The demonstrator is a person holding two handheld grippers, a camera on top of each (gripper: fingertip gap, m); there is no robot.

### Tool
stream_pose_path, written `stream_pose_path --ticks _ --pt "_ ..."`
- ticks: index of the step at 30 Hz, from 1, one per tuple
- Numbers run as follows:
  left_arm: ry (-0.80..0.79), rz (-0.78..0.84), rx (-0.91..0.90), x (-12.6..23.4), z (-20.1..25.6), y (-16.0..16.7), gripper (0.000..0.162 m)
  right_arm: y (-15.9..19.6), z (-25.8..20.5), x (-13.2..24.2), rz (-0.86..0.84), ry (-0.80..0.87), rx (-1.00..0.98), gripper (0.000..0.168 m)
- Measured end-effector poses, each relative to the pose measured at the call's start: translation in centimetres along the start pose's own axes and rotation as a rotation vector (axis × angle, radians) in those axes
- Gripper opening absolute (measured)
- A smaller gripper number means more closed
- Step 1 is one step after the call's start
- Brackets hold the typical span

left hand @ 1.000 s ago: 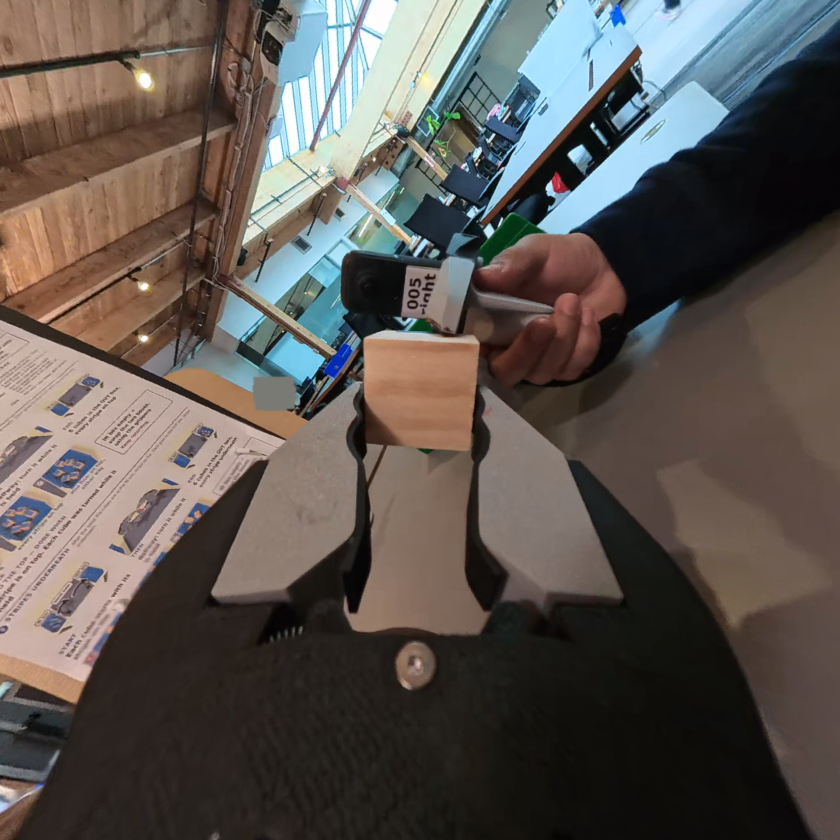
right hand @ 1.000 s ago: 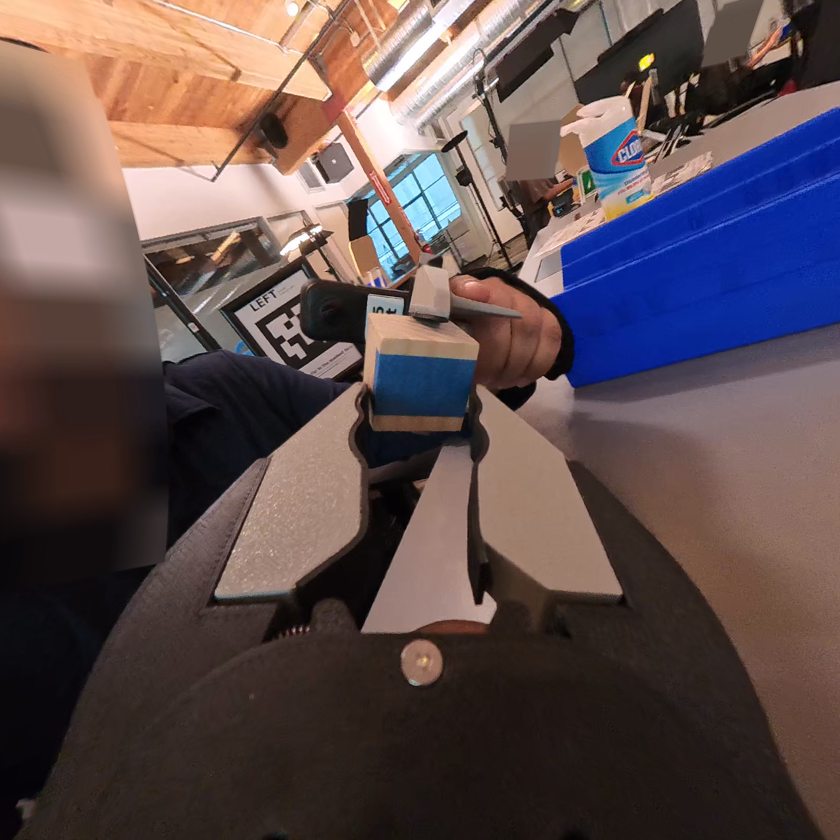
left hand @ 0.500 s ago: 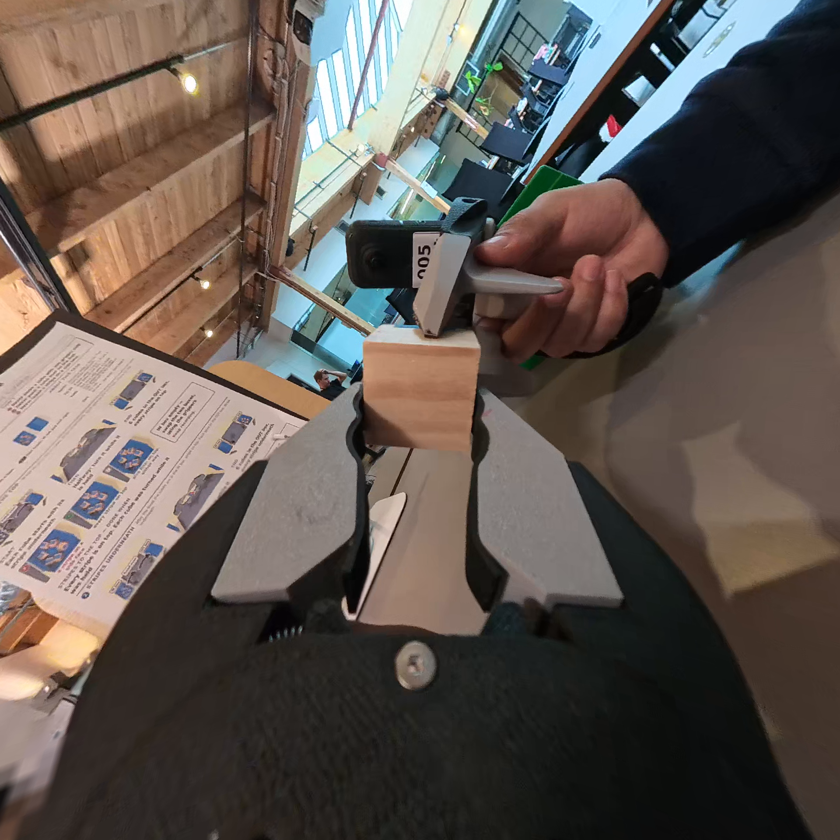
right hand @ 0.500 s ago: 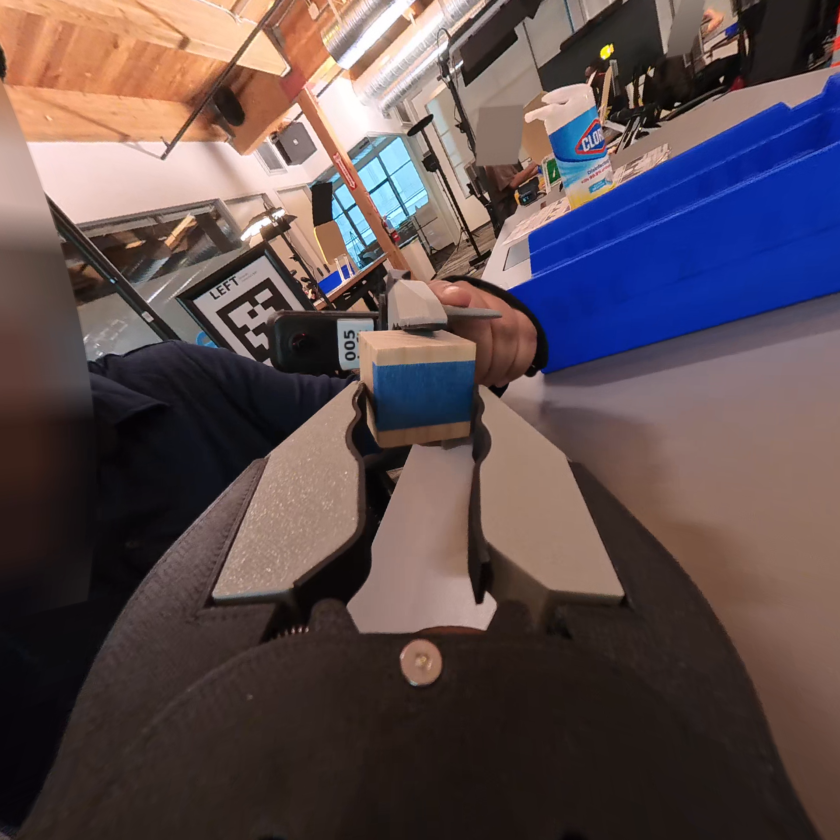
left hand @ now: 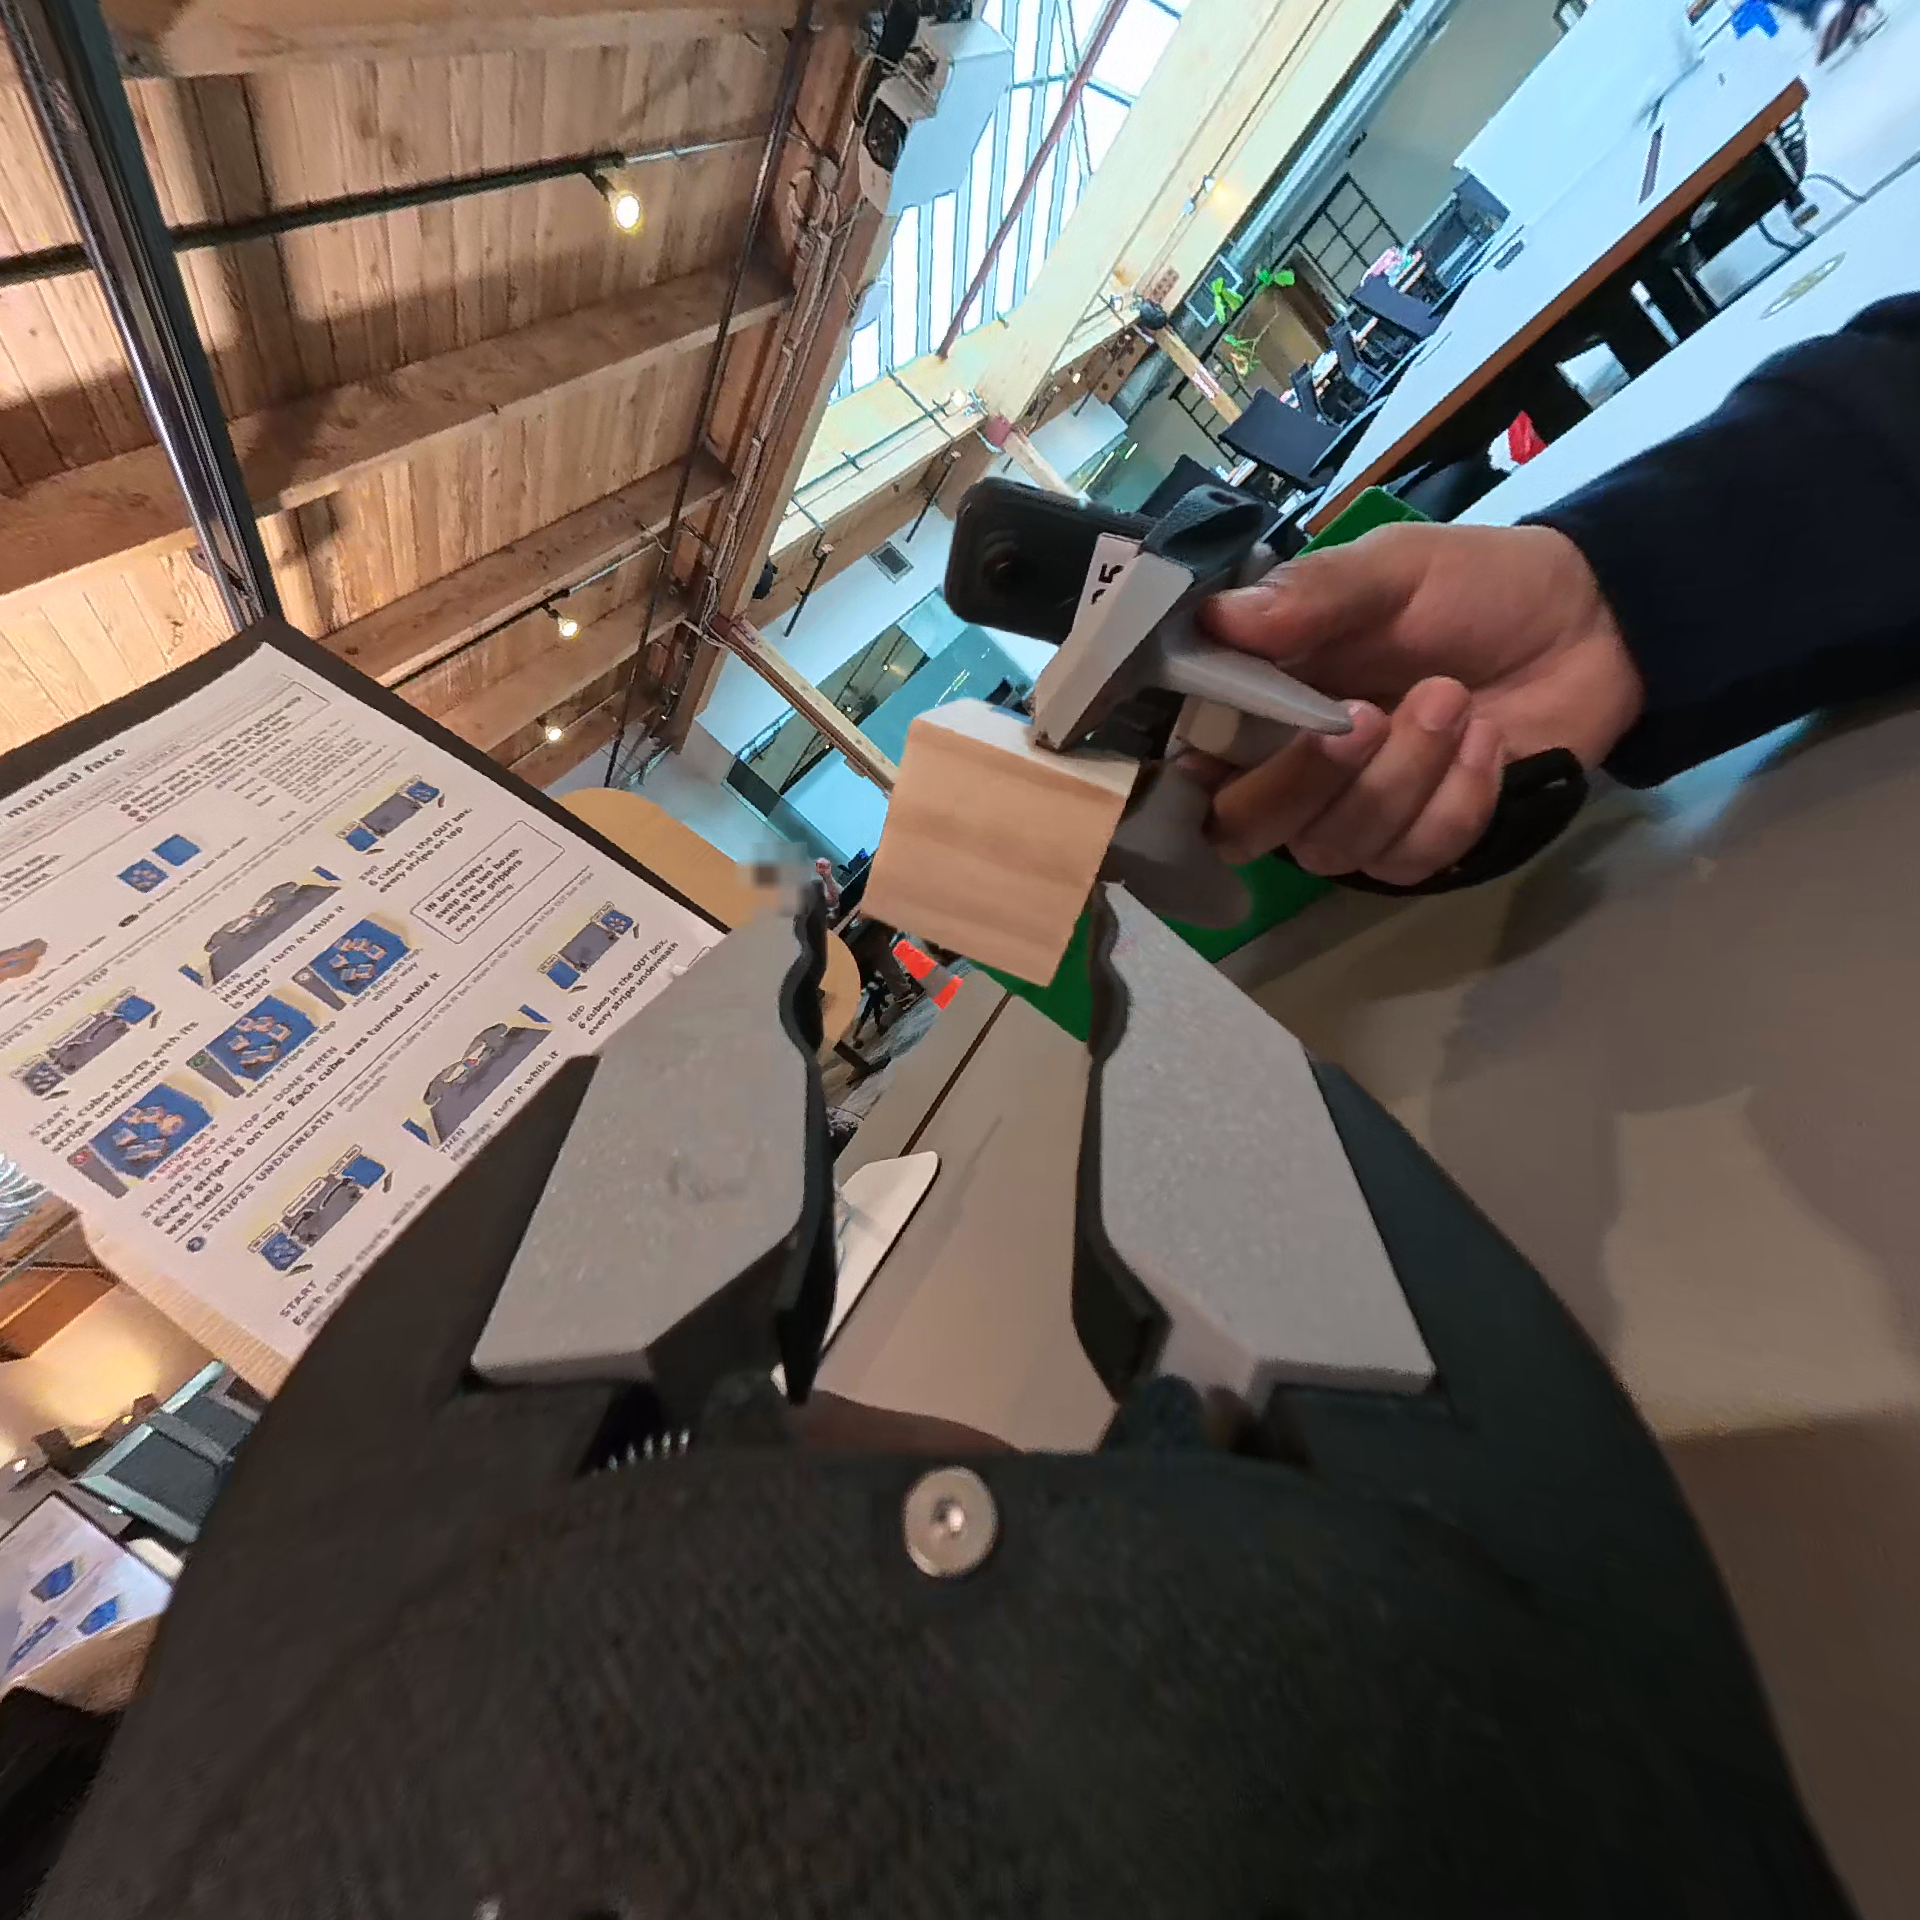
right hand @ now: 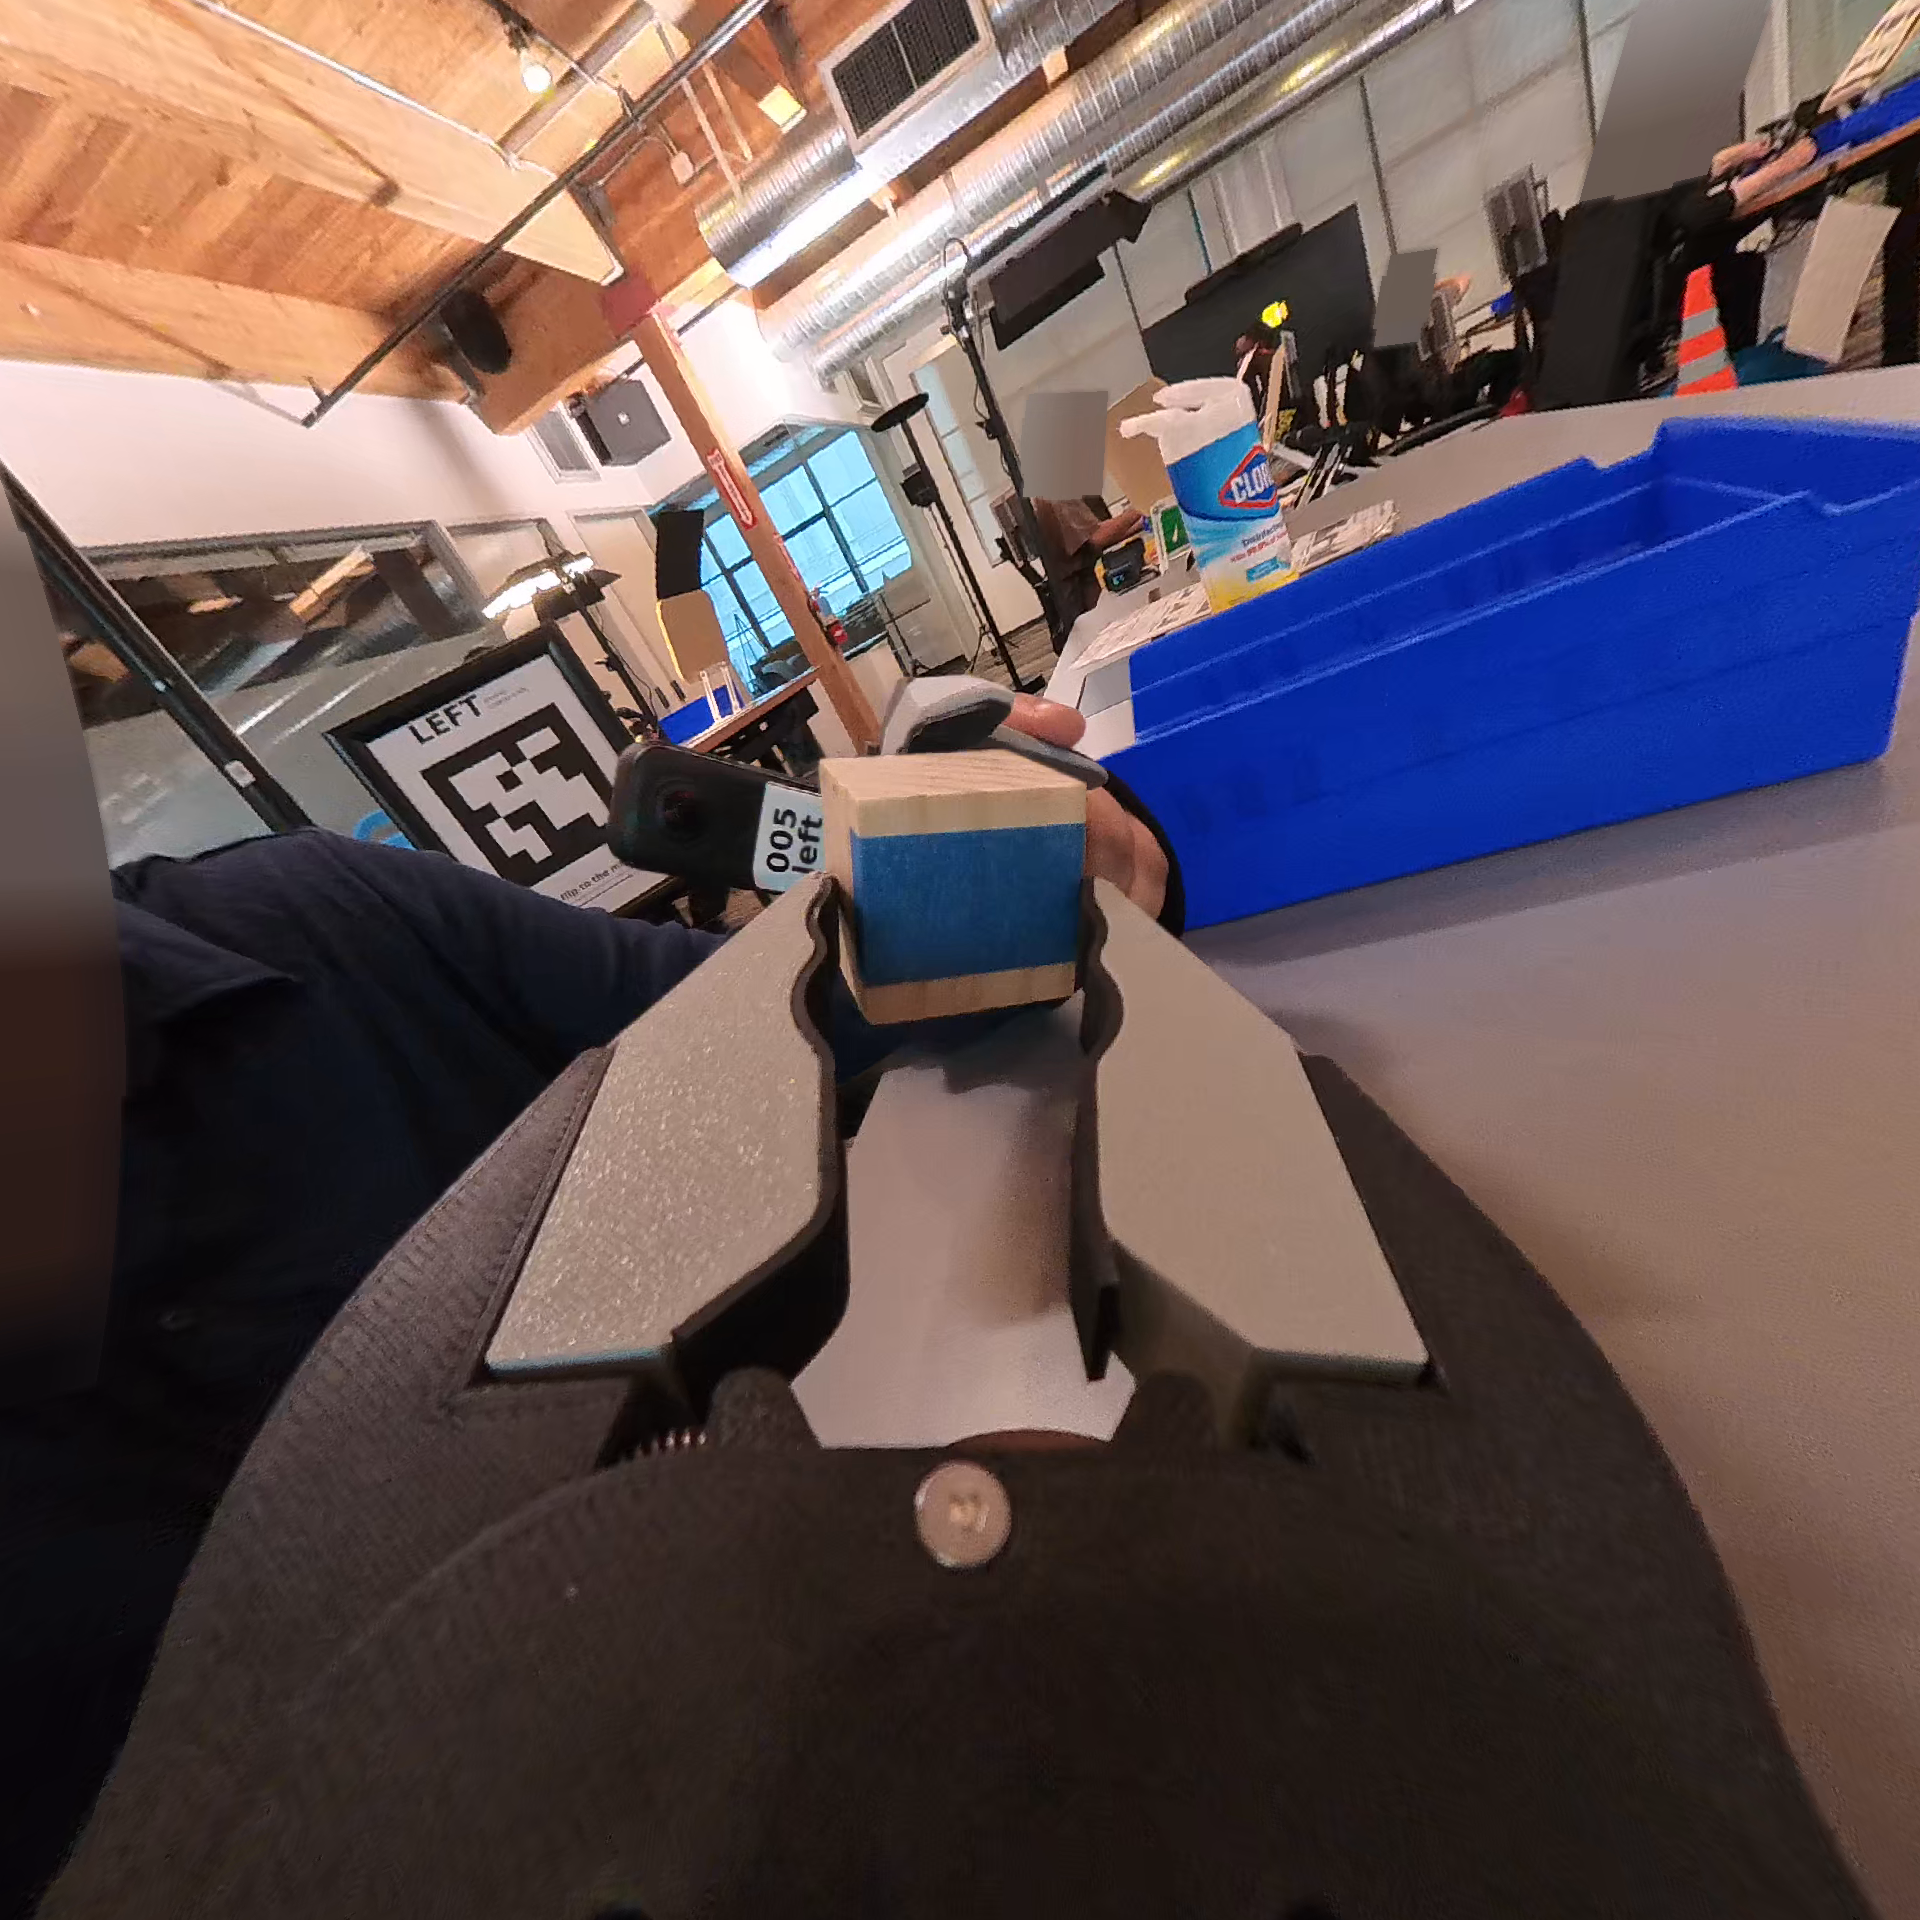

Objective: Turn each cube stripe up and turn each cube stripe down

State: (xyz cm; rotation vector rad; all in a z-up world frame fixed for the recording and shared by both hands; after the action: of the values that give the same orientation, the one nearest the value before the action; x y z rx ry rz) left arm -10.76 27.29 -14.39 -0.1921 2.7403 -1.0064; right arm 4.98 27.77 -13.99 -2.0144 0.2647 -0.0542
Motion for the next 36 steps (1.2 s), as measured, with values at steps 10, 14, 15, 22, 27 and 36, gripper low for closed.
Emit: stream_pose_path --ticks 10,14,15,22,27,36 --pt "-0.087 0.025 0.03 0.5 -1.0 -0.1 0.014 -0.8 -0.7 0.5 0.065 0.061 0.114 0.043" --pt "-0.081 -0.024 0.042 0.0 -1.0 0.5 0.0 -0.8 -1.7 -0.1 0.043 0.121 0.197 0.043" --pt "-0.079 -0.025 0.044 -0.1 -0.9 0.6 0.0 -0.9 -1.9 -0.2 0.044 0.148 0.213 0.043" --pt "-0.115 -0.072 0.04 -0.4 -1.0 0.9 0.0 -3.2 -5.4 1.1 0.08 0.348 0.294 0.042" --pt "-0.099 -0.12 0.03 -0.9 -0.5 1.3 0.0 -6.1 -7.2 5.0 0.065 0.599 0.372 0.043" --pt "-0.109 -0.221 0.041 -1.6 -0.3 2.4 0.0 -9.1 -5.4 16.5 0.032 1.08 0.32 0.043"
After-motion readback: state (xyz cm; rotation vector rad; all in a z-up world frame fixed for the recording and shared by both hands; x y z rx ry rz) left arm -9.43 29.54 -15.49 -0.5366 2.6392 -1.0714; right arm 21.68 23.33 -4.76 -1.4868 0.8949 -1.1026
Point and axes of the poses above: each gripper's, where its closed fingertips meet, x back along the fingers, y out of its underside, z = x × y across the jaws, the point moved 8 cm from there along x, back along the fingers, and after that the axes turned 5 degrees about y, right-handed, at the moved point
